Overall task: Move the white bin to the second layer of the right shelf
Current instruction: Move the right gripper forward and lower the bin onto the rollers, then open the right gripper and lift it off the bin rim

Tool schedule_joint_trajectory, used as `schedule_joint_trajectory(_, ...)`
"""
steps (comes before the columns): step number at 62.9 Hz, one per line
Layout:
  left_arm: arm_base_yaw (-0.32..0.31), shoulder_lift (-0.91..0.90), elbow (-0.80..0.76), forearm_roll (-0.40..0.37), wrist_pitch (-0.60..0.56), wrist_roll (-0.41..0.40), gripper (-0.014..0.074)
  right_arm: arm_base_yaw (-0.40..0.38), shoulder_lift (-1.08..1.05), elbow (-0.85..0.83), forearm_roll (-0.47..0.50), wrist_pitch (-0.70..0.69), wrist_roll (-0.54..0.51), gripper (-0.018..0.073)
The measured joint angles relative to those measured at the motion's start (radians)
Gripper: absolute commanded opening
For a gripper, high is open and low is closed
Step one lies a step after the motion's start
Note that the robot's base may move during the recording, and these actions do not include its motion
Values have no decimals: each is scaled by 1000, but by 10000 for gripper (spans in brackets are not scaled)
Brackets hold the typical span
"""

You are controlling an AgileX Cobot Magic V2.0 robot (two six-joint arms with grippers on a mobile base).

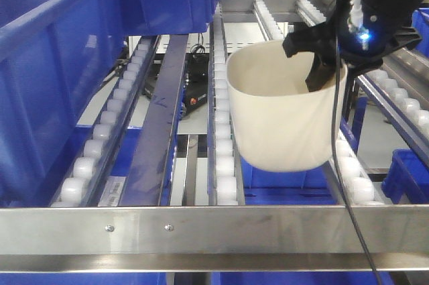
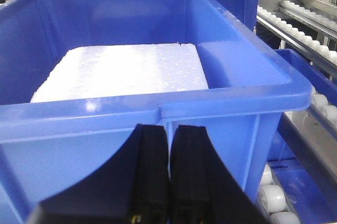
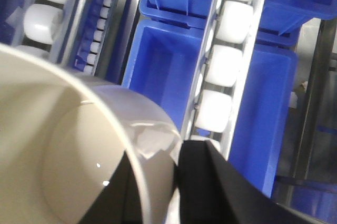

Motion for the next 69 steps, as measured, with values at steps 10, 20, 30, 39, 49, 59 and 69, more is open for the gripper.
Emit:
schedule_joint_trajectory(10, 0, 0, 0, 0, 0, 0, 85, 0, 6, 0, 0, -2, 0, 57)
schedule_joint_trajectory(20, 0, 0, 0, 0, 0, 0, 85, 0, 6, 0, 0, -2, 0, 57)
schedule_joint_trajectory(30, 0, 0, 0, 0, 0, 0, 85, 0, 6, -1, 0, -2, 0, 148)
schedule_joint_trajectory(39, 0, 0, 0, 0, 0, 0, 85, 0, 6, -1, 0, -13, 0, 446)
schedule_joint_trajectory(49, 0, 0, 0, 0, 0, 0, 85, 2, 4, -1, 2, -34, 0, 519)
schedule_joint_trajectory(59, 0, 0, 0, 0, 0, 0, 85, 2, -29, -1, 2, -43, 0, 519)
schedule_joint_trajectory(69, 0, 0, 0, 0, 0, 0, 85, 0, -85, -1, 4, -43, 0, 519)
